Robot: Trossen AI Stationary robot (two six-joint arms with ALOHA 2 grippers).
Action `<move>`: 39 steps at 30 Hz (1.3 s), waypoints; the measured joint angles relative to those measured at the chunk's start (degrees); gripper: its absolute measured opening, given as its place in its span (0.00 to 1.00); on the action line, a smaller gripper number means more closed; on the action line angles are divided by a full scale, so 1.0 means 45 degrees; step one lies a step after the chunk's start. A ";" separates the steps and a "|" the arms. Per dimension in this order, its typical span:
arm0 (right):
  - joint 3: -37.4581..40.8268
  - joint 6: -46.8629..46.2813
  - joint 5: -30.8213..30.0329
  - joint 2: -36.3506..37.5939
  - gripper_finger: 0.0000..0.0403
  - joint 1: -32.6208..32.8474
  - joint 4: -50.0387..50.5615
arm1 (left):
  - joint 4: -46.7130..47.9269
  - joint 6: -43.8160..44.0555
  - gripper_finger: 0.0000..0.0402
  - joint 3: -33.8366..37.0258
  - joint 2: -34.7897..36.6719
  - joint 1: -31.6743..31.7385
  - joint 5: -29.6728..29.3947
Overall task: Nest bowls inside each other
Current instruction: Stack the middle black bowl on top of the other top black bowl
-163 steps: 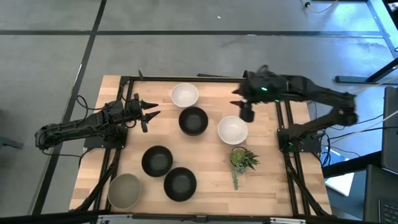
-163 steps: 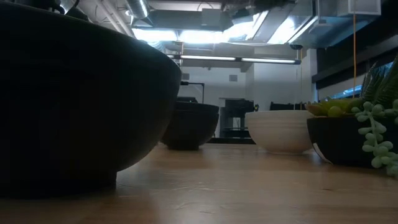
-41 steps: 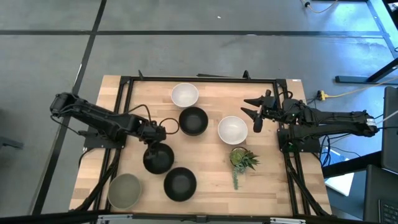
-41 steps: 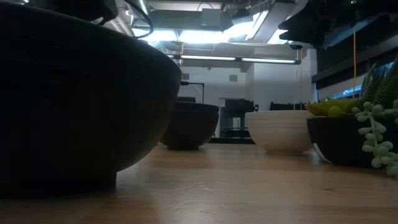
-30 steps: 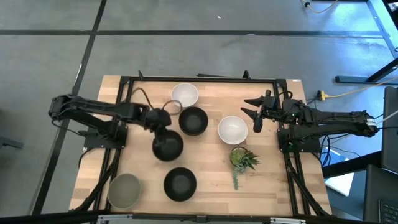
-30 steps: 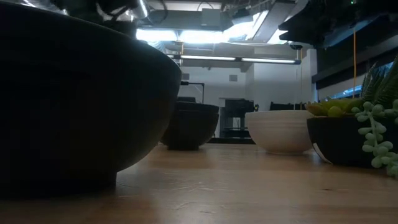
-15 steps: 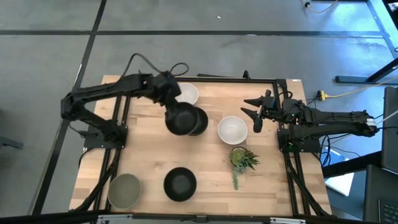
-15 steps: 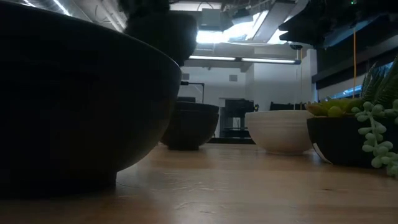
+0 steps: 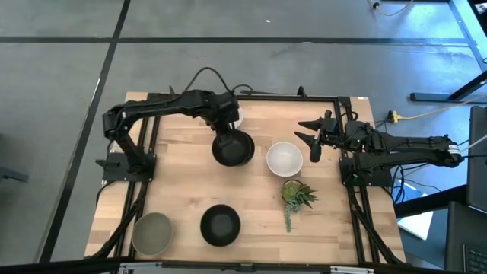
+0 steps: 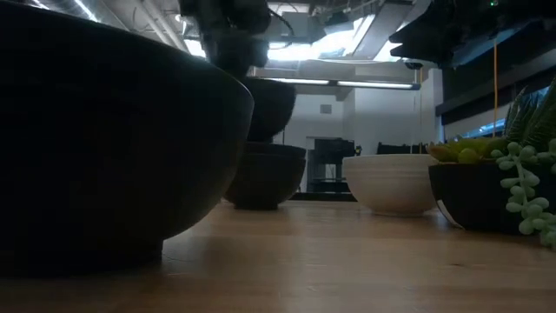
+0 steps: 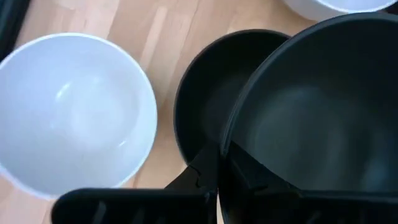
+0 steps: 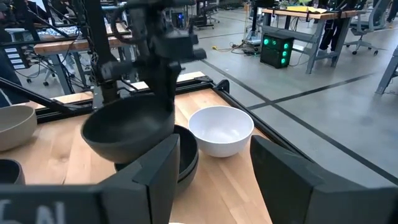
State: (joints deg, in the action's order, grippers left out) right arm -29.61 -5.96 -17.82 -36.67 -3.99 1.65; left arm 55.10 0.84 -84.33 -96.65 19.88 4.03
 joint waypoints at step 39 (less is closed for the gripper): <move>0.0000 0.0029 0.0005 0.0005 0.49 0.0005 0.0292 | -0.0779 -0.0725 0.13 -0.0010 -0.1678 0.0155 0.0004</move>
State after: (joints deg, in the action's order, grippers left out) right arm -29.61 -5.82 -17.80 -36.64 -3.97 2.96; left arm 51.59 -2.42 -84.38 -104.20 20.58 4.05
